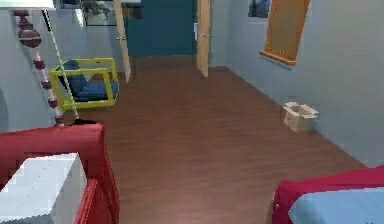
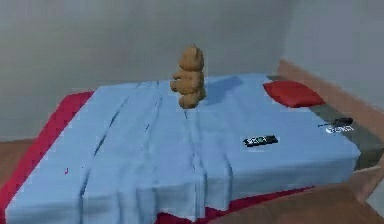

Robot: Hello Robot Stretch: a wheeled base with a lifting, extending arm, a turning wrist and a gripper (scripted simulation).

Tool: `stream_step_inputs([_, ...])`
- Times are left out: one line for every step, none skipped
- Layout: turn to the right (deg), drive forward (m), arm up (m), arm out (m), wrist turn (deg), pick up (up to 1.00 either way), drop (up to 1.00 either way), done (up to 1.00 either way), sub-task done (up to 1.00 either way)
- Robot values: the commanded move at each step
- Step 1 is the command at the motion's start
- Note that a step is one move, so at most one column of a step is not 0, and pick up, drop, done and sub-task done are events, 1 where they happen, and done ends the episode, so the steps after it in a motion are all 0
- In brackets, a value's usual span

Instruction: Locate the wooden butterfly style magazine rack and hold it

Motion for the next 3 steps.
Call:
stream_step_inputs([-9.0,0.00,0.00,0.00,0.0,0.00,0.00,0.00,0.00])
stream_step_inputs([0.0,1.00,0.00,0.00,0.0,0.00,0.00,0.00,0.00])
stream_step_inputs([-6.0,0.00,0.00,0.00,0.0,0.00,0.00,0.00,0.00])
